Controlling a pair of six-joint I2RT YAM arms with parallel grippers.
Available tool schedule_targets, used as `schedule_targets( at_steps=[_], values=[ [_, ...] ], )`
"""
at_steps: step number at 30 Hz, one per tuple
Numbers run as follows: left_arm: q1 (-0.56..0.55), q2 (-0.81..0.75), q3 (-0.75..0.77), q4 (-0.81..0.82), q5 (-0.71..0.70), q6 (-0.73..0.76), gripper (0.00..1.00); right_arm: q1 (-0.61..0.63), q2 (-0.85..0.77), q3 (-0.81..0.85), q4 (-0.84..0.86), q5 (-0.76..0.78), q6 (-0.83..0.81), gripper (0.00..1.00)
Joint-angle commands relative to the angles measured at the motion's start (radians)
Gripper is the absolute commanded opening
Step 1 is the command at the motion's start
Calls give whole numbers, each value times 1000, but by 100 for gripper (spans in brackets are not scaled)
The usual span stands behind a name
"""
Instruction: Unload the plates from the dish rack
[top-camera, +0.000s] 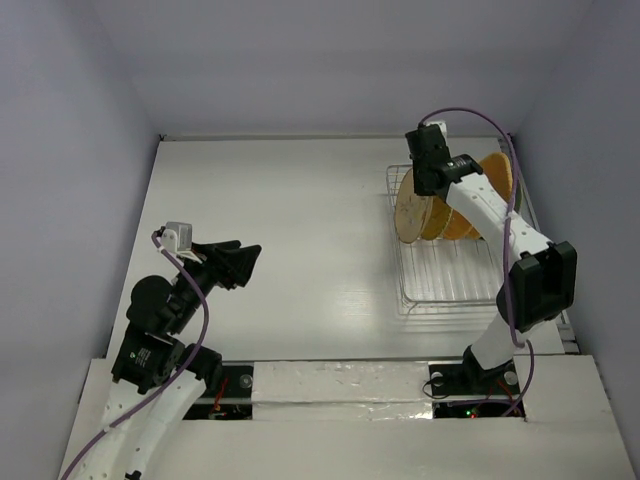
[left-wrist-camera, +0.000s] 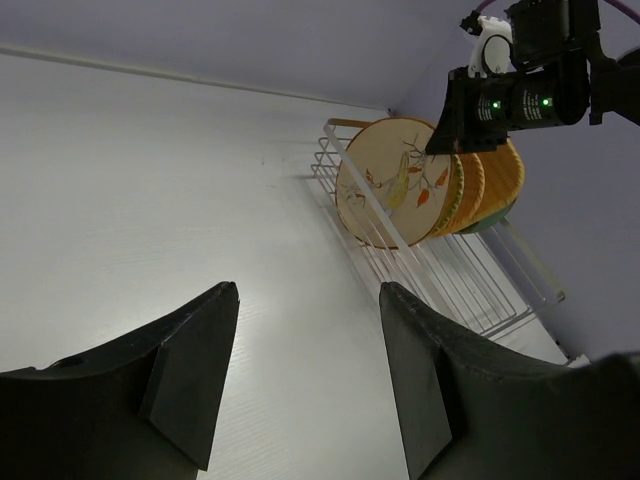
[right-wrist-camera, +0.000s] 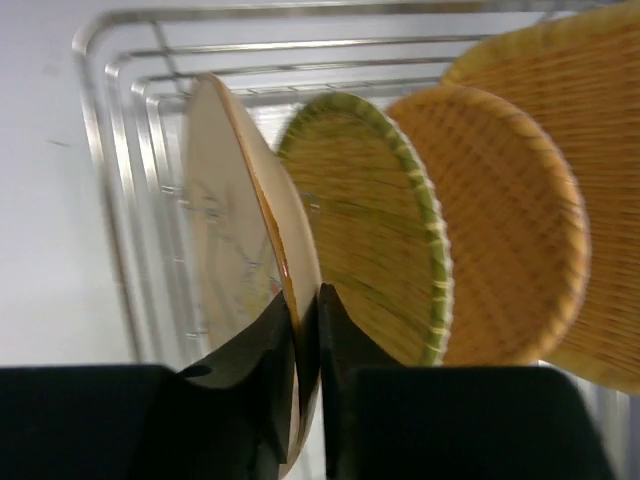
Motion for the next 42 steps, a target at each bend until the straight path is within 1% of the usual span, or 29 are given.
schedule_targets(
  at_steps=[1, 4, 9, 13, 19, 24, 28, 30, 31, 33, 34, 35, 36, 37, 38, 39, 40, 42],
  values=[
    [-5, -18, 2, 33, 0, -3, 55, 23, 13, 78, -27, 140, -19, 11],
    [-5, -25, 2, 33, -4, -3, 55, 34, 10, 88, -30, 187, -20, 0],
    [-5, -26, 2, 34, -1, -1, 55, 61, -20, 128, -24, 226, -35, 0],
    [-5, -28, 2, 34, -1, -1, 55, 86, -43, 199, -47, 313, -54, 0],
    [-5, -26, 4, 34, -6, -6, 55, 130, -111, 311, -105, 375, -74, 0],
    [-5, -26, 2, 33, -7, -7, 55, 170, -162, 388, -148, 385, -69, 0],
    [5, -26, 1, 34, -10, -9, 55, 239, -162, 452, -151, 379, -42, 0],
    [5, -22, 1, 33, -9, -9, 55, 273, -145, 460, -119, 343, -2, 0],
    [5, -20, 1, 33, -10, -8, 55, 273, -139, 454, -61, 259, 15, 0],
    [5, -17, 2, 31, -13, -9, 55, 297, -126, 417, 10, 165, 84, 0],
    [5, -17, 2, 31, -20, -11, 55, 307, -111, 397, 106, 119, 104, 0],
    [5, -17, 2, 28, -21, -9, 55, 307, -103, 351, 162, 35, 128, 0],
    [5, -18, 4, 28, -26, -11, 55, 322, -93, 336, 208, -7, 183, 0],
    [5, -22, 2, 27, -33, -12, 55, 334, -61, 320, 304, -88, 213, 0],
    [5, -25, 2, 27, -36, -12, 55, 334, -42, 308, 355, -126, 243, 0],
    [5, -26, 1, 27, -38, -14, 55, 334, -19, 290, 399, -166, 312, 0],
    [5, -26, 1, 27, -43, -15, 55, 345, 34, 289, 476, -234, 343, 0],
    [5, -22, 1, 27, -41, -15, 55, 356, 100, 315, 535, -283, 415, 0]
  ],
)
